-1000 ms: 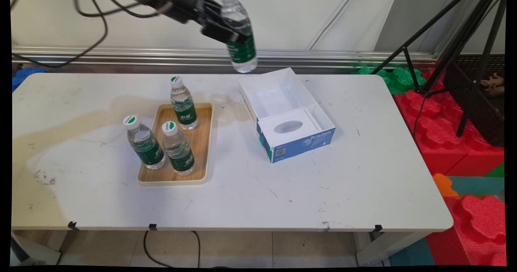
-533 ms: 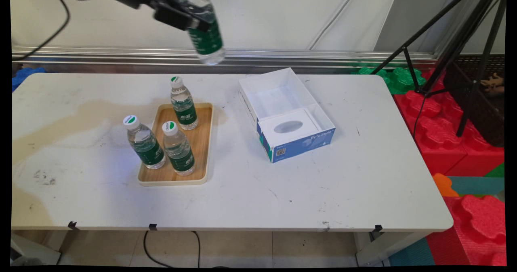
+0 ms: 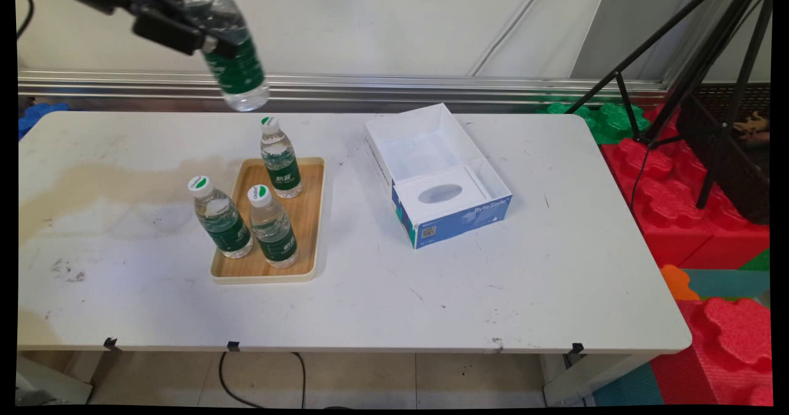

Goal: Place the picked object on the tray

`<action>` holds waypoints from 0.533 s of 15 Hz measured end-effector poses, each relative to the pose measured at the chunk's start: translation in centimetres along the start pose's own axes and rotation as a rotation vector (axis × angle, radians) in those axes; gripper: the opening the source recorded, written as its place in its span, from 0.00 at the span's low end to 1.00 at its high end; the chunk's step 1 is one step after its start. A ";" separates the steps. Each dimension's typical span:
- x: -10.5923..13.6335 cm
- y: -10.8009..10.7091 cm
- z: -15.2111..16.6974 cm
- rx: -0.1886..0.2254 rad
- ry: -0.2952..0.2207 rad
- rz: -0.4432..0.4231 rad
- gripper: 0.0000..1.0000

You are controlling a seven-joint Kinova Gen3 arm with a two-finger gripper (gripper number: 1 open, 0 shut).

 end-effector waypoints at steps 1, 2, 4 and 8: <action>-0.7 0.0 -0.6 0.006 -0.017 0.004 0.00; -1.2 0.0 -1.0 0.013 -0.029 0.007 0.00; -2.2 -0.2 -1.4 0.025 -0.051 0.012 0.00; -4.9 -1.0 -1.3 0.048 -0.098 0.014 0.00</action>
